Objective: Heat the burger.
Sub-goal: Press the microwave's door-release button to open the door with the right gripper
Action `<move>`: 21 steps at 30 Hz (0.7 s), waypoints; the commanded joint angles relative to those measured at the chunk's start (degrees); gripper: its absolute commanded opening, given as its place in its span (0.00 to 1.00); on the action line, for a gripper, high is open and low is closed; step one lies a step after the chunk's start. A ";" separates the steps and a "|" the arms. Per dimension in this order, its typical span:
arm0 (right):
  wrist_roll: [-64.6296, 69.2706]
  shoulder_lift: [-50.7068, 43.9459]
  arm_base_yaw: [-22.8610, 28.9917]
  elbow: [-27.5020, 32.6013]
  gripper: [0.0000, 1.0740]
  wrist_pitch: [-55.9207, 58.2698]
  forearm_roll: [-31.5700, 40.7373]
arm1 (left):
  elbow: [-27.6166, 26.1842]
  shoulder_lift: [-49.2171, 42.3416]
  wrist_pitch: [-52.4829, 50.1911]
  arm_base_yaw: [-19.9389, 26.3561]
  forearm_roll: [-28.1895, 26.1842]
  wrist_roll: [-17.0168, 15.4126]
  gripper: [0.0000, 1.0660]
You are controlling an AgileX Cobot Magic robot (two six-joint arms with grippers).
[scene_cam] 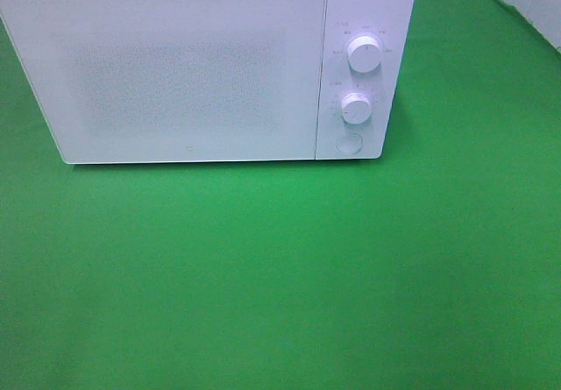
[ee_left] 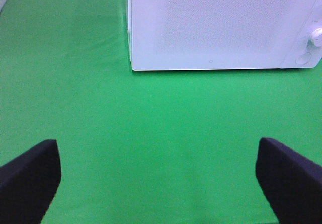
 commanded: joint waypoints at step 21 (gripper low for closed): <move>0.00 23.84 -0.40 0.00 0.71 -19.42 -0.17 | 0.11 -0.97 -0.52 0.00 -0.06 -0.06 0.92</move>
